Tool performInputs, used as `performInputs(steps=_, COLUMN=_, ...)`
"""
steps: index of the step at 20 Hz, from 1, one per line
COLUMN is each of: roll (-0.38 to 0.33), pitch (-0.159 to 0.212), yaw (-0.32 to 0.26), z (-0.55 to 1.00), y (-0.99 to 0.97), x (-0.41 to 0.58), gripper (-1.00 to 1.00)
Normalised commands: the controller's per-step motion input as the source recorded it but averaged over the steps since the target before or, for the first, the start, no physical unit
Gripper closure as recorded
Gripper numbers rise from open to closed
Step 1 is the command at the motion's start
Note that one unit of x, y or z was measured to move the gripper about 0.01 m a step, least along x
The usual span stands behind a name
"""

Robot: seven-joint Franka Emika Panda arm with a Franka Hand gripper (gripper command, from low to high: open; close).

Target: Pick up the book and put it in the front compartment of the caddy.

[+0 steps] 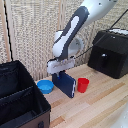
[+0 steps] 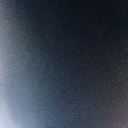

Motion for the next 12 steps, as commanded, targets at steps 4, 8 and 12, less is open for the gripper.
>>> performInputs(steps=4, roll=-0.001, pitch=-0.001, yaw=-0.007, z=1.00, y=-0.29, x=0.000, gripper=1.00)
performInputs(steps=8, roll=-0.003, pitch=0.013, yaw=-0.046, z=1.00, y=-0.20, x=0.047, gripper=1.00)
performInputs(steps=12, roll=-0.029, pitch=0.059, yaw=-0.150, z=1.00, y=-0.05, x=0.266, gripper=1.00)
